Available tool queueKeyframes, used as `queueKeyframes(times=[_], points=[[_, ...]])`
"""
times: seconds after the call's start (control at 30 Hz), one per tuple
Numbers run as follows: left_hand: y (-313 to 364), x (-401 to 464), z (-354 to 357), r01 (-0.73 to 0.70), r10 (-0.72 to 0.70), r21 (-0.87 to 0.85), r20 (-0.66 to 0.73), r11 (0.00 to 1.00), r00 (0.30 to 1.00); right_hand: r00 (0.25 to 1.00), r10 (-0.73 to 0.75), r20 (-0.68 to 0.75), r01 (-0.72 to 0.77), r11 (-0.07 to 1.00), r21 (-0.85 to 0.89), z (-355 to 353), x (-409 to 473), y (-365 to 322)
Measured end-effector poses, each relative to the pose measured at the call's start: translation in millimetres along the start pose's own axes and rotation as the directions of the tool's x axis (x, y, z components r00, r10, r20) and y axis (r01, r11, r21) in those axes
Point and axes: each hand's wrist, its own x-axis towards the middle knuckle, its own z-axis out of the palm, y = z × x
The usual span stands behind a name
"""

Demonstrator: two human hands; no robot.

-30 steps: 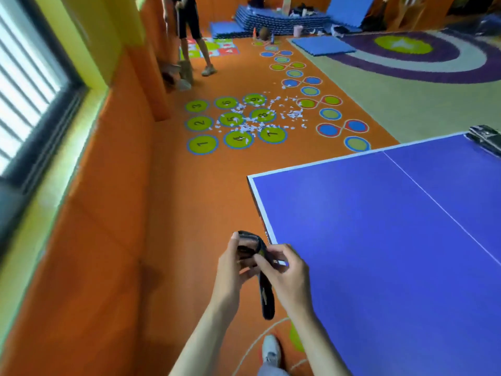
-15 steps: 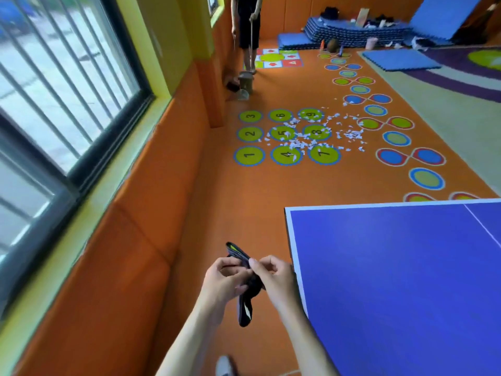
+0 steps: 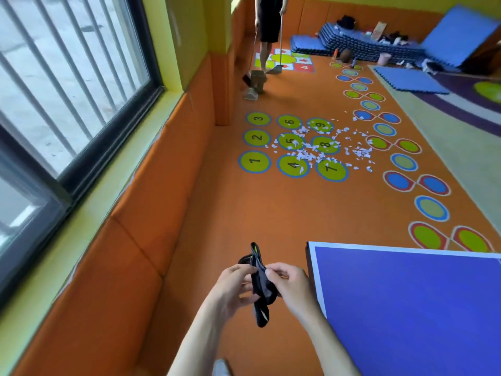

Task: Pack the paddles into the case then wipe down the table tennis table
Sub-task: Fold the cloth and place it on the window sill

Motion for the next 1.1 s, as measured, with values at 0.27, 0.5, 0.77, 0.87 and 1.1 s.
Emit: queueKeyframes(times=[0.27, 0.5, 0.77, 0.87, 1.1], points=[[70.3, 40.8, -43.9, -0.203, 0.201, 0.063, 0.034, 0.977, 0.979, 0.983, 0.006, -0.185, 0.008, 0.997, 0.077, 21.9, 83.3, -34.0], [121.4, 90.0, -58.7, -0.316, 0.323, 0.091, -0.082, 0.944, 0.943, 0.99, -0.122, -0.068, 0.119, 0.992, -0.045, 42.7, 163.0, -74.4], [203.8, 164.5, -54.1, -0.316, 0.344, 0.171, -0.17, 0.933, 0.923, 0.948, -0.236, 0.212, 0.264, 0.958, -0.113, 28.1, 289.9, -103.7], [241.5, 186.6, -41.5, -0.32, 0.375, 0.249, -0.217, 0.914, 0.901, 0.917, -0.243, 0.317, 0.288, 0.952, -0.105, 15.2, 339.6, -121.4], [309.9, 231.6, -14.4, -0.415, 0.493, 0.327, -0.208, 0.849, 0.845, 0.942, -0.2, 0.269, 0.231, 0.968, -0.092, -1.1, 424.6, -165.2]])
